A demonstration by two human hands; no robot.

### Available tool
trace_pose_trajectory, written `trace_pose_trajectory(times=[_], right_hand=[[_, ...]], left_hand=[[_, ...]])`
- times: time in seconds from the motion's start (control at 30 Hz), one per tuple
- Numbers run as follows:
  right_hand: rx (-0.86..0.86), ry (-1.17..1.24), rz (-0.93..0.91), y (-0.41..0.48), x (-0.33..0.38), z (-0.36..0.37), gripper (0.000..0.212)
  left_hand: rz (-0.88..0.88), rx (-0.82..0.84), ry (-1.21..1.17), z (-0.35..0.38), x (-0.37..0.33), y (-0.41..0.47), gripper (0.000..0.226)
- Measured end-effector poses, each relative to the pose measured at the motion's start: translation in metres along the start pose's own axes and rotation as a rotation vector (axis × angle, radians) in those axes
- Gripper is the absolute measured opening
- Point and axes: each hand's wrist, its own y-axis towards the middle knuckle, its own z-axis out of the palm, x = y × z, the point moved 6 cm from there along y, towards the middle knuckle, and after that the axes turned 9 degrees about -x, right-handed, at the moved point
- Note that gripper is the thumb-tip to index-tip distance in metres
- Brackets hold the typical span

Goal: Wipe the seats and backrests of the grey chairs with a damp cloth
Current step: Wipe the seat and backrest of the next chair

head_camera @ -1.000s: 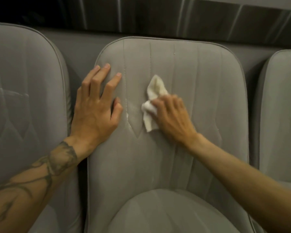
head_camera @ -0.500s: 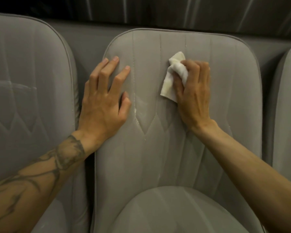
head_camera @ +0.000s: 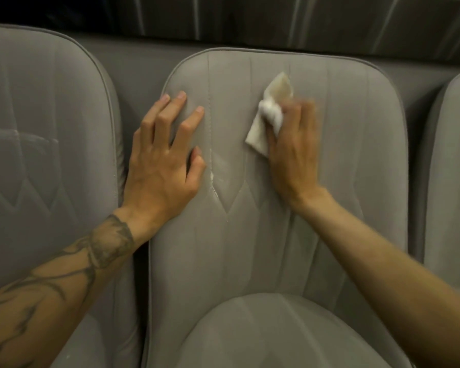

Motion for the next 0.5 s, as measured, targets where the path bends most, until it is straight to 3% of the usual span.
trace_pose_trajectory(times=[0.13,0.2,0.37,0.5], right_hand=[[0.271,0.047,-0.241,-0.064,0.035,-0.002,0.024],[0.261,0.061,-0.291,-0.049,0.024,-0.003,0.023],[0.095,0.037,-0.078,-0.010,0.004,0.000,0.018],[0.285,0.110,-0.190,-0.077,0.047,-0.004,0.022]], left_hand=[[0.000,0.006,0.000,0.001,0.000,0.000,0.061],[-0.003,0.007,0.000,0.001,0.000,0.000,0.062],[-0.011,0.006,-0.001,0.001,0.001,-0.001,0.062],[-0.008,0.013,0.005,0.001,0.001,0.001,0.061]])
